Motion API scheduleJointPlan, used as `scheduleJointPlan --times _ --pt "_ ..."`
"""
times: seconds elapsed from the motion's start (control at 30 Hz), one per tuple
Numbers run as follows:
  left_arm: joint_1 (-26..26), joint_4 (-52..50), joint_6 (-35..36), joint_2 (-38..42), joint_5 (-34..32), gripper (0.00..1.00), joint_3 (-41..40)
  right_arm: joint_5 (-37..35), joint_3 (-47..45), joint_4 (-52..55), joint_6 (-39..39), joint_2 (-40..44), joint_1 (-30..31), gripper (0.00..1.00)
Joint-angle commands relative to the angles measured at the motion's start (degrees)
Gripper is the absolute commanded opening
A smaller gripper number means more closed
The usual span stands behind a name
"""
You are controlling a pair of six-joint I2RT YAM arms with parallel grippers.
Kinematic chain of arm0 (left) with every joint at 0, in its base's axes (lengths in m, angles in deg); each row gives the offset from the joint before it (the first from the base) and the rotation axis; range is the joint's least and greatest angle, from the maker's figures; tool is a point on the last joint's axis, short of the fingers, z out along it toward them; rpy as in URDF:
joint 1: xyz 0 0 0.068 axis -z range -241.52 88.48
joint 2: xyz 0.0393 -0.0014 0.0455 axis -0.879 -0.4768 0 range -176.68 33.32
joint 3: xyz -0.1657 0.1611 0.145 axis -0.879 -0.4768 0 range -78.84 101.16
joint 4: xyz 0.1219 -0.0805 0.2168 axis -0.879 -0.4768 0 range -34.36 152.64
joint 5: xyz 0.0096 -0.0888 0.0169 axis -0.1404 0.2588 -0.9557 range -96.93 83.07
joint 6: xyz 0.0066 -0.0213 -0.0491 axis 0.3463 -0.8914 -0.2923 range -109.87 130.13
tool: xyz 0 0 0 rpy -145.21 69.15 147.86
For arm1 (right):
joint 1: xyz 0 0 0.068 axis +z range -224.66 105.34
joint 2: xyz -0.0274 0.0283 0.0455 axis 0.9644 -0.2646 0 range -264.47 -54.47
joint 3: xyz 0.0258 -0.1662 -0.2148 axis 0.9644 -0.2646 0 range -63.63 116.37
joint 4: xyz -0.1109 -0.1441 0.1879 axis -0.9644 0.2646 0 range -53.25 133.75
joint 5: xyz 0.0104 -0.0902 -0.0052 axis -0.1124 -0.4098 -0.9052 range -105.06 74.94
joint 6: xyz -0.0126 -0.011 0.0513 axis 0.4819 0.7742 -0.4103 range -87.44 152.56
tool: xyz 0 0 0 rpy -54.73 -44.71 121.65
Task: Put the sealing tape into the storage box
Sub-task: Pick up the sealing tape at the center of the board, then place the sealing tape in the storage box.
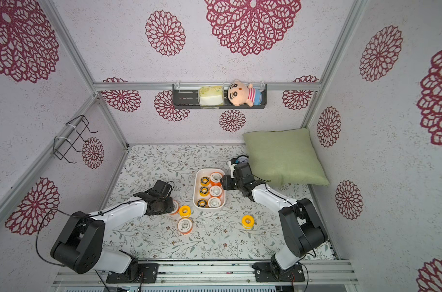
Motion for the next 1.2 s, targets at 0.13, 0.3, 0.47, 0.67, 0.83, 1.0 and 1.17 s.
scheduleJointPlan --times 0.13,0.3,0.47,0.67,0.83,1.0,1.17 --pt "1.1 -4.4 4.1 6.3 2.6 0.24 8.0 -0.8 -1.4 -0.9 -1.1 -1.6 -0.9 0.43" --pt "4.0 -4.3 5.4 3.2 4.7 0.25 15.0 -0.1 -1.4 -1.1 -1.6 -2.9 -0.9 0.40" --pt "7.5 -4.4 6.8 -4.7 6.5 0.25 23.0 1.5 -1.5 -2.2 -2.0 -4.1 -1.0 0.31" --pt "10.5 -6.7 9.4 -14.9 10.5 0.25 32.2 2.4 -2.0 -3.5 -2.7 -4.8 -1.1 0.27" --pt "12.0 -6.1 9.8 -19.2 12.2 0.25 34.9 3.6 -2.4 -5.0 -3.1 -5.2 -1.1 0.25" --pt "12.8 -6.5 9.5 -23.6 13.9 0.25 38.2 4.4 -2.4 -5.7 -3.5 -6.1 -1.1 0.24" --pt "13.1 -8.7 9.7 -28.3 14.5 0.25 42.3 5.6 -2.4 -6.3 -3.9 -6.8 -1.2 0.19"
